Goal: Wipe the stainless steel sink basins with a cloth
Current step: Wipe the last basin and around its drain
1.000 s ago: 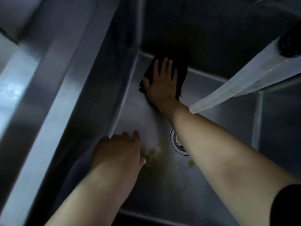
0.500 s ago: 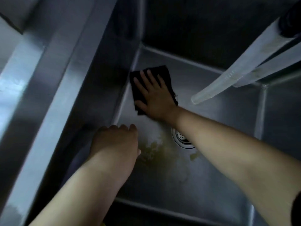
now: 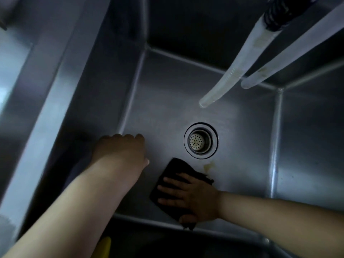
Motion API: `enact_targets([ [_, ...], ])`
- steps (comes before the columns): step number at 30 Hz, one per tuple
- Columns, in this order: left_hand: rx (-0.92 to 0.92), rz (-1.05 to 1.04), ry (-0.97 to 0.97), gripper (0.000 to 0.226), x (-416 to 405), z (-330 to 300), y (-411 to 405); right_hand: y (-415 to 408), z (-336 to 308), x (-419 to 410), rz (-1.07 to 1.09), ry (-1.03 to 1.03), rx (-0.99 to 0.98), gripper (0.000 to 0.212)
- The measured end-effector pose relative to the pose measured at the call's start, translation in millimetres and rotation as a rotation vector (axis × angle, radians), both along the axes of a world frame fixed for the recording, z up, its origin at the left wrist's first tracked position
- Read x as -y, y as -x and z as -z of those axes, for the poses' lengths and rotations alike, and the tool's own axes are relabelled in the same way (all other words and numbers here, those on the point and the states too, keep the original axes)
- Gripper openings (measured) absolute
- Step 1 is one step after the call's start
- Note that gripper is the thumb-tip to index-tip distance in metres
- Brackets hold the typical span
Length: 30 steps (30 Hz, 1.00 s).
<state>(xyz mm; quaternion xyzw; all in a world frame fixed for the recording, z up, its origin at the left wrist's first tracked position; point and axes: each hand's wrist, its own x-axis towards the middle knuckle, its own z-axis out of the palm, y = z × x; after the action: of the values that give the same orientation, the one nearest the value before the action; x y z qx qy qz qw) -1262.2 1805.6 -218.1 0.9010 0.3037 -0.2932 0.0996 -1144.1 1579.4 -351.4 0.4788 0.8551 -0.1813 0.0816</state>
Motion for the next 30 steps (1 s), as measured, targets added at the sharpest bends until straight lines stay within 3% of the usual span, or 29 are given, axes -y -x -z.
enact_targets([
  [5,0.008,-0.024,0.033,0.041,-1,3,0,-11,8,-66,0.065,-0.083,0.001,0.079],
  [11,-0.025,-0.031,0.033,0.051,-4,4,1,-67,7,-146,0.496,-0.128,0.2,0.076],
  [15,-0.015,-0.008,0.01,0.047,-4,3,2,-120,2,-126,0.729,-0.073,0.269,0.073],
  [19,-0.01,0.003,-0.008,0.044,-1,-1,2,-142,-5,-53,0.873,-0.026,0.275,0.07],
  [25,-0.031,0.007,0.009,0.051,-1,-1,0,-79,-20,35,0.892,0.055,0.319,0.076],
  [30,-0.05,0.031,0.027,0.041,1,-2,-3,-25,-19,33,0.607,0.049,0.306,0.077],
])
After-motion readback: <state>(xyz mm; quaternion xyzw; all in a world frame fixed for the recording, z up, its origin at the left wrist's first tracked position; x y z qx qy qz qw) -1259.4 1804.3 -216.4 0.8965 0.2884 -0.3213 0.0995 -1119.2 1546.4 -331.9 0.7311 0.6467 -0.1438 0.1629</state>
